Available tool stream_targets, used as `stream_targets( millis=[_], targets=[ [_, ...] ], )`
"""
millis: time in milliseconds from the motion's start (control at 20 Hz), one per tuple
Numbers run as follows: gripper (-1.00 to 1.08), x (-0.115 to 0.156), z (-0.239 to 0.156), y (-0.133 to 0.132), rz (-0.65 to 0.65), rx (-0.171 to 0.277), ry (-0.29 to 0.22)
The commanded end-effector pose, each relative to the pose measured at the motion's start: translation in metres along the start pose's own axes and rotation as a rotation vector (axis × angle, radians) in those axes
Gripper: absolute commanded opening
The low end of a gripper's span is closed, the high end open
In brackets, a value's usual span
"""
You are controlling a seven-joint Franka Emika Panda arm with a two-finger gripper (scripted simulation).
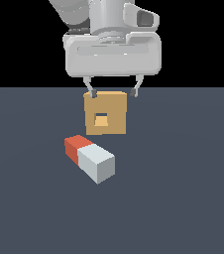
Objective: Insert the peg into the horizontal hole in a box.
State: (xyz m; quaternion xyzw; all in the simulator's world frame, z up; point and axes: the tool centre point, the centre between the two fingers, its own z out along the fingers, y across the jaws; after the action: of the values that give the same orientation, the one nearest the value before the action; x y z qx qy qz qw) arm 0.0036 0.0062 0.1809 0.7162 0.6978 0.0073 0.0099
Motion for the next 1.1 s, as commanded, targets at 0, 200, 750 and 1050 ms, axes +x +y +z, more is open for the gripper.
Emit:
stream_targets(
  millis=[0,200,750,1050],
  targets=[
    [1.0,0.0,0.0,0.0,0.0,0.0,0.0],
    [1.0,0.0,0.001,-0.001,-0.01,0.0,0.0],
    [1.0,-0.006,0.02,-0.01,-0.14,0.004,0.003],
    [1.0,-0.014,0.038,-0.019,-0.272,0.008,0.005]
  ],
)
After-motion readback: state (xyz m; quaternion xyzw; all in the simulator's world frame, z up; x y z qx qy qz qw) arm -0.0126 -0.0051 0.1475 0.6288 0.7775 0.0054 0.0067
